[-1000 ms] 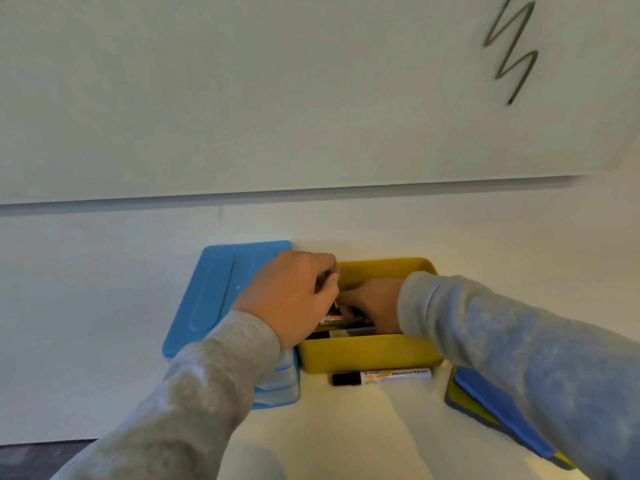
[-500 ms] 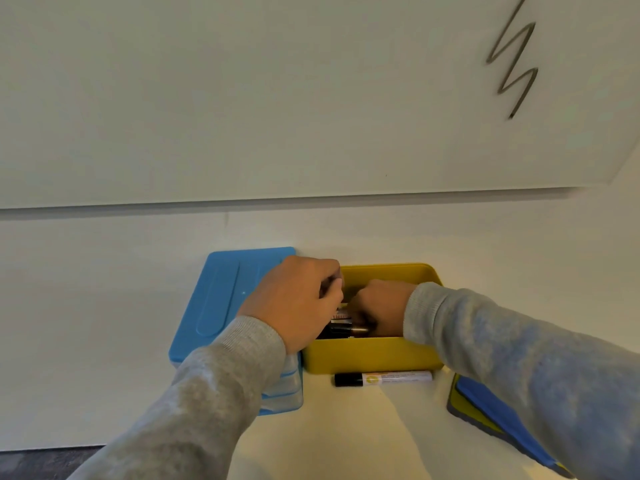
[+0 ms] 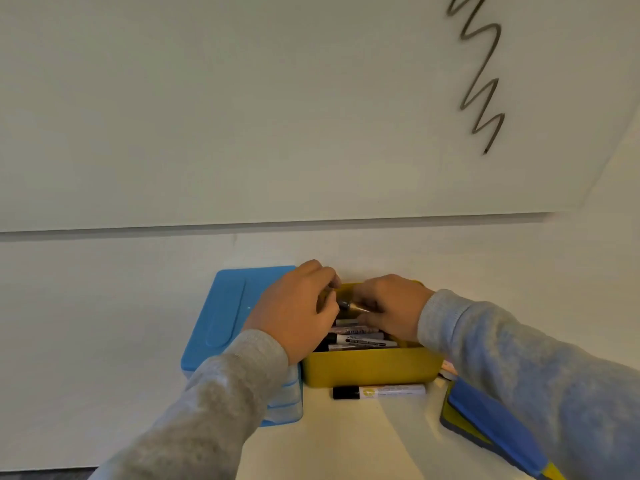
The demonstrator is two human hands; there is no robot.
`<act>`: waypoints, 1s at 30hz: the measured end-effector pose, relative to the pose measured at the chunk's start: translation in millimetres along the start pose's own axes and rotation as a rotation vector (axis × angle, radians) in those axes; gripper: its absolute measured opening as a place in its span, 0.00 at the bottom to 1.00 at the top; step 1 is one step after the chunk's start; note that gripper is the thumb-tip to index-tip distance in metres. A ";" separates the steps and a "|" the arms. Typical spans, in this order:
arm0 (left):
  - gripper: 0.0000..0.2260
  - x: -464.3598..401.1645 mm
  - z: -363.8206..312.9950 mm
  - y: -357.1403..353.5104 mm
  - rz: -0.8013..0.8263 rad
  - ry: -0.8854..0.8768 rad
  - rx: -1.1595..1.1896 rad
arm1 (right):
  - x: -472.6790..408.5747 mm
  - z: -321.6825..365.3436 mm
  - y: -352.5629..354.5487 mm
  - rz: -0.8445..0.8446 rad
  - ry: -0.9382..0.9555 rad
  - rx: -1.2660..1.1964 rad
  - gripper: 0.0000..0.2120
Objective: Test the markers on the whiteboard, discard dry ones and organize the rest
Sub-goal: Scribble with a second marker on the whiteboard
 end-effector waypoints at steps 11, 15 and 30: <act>0.14 0.2 -13.9 2.7 0.041 -0.120 -0.192 | 47.2 8.3 45.6 -0.151 0.045 0.023 0.12; 0.15 -2.3 -28.7 7.9 0.118 -0.241 -0.361 | 63.7 15.5 61.6 -0.177 0.017 0.166 0.12; 0.14 -58.7 -104.7 126.3 0.023 -0.380 -0.556 | 78.0 40.5 210.3 -0.475 -0.044 0.445 0.16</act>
Point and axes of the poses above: each hand's wrist, its own x-axis away from the middle knuckle, its own y-axis out of the back of the hand, z = x × y, the point moved 4 cm from there along -x, towards the middle knuckle, and after that the axes turned 10 degrees about -y, right-handed, at the moved point
